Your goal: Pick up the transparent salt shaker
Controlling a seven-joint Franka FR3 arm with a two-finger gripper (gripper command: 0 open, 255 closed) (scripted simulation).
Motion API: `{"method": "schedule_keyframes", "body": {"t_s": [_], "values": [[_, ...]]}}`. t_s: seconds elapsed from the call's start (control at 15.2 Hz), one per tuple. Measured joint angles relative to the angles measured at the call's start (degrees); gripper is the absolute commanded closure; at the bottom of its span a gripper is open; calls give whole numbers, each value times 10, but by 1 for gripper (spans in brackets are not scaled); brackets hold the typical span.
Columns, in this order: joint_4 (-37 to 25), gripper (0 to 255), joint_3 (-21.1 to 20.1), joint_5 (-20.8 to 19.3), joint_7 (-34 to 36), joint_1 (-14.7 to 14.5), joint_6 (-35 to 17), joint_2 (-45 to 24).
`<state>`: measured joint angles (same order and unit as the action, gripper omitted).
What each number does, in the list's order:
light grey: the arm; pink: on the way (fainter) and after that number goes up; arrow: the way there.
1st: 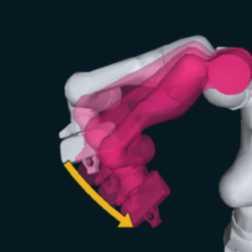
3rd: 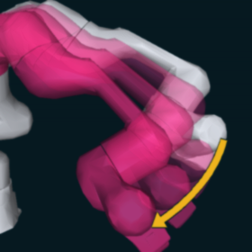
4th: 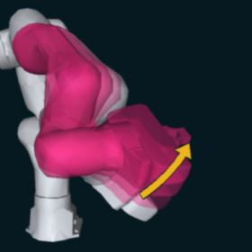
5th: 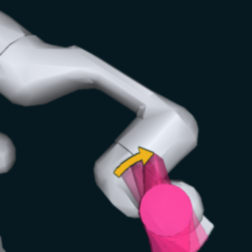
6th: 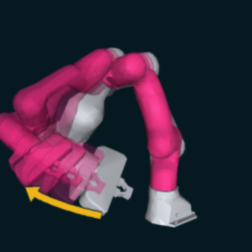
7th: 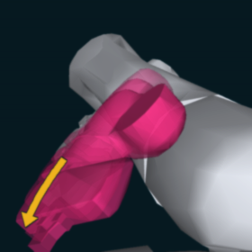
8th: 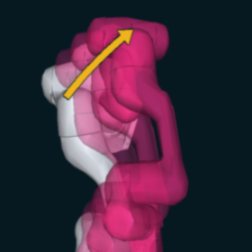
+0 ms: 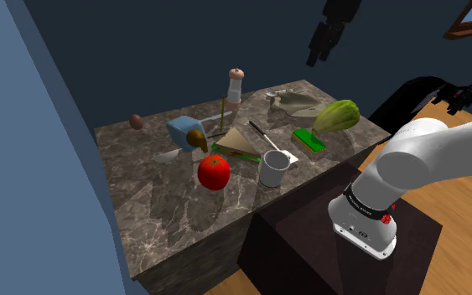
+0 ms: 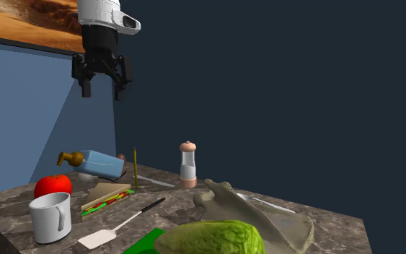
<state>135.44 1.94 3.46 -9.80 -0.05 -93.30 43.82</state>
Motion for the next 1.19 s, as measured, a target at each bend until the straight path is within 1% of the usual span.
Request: {"method": "schedule_keyframes", "body": {"t_s": [0.07,0.2,0.53,0.73,1.06,1.19], "values": [[0,0,0,0,0,0,0,0],[-5,0,3,-2,-6,-1,-19,-25],[-36,0,12,-7,-30,-3,-84,-120],[-64,0,19,-8,-46,-5,-125,-188],[-133,0,27,-5,-70,-8,-169,-301],[-166,0,29,-3,-79,-9,-178,-343]]}}
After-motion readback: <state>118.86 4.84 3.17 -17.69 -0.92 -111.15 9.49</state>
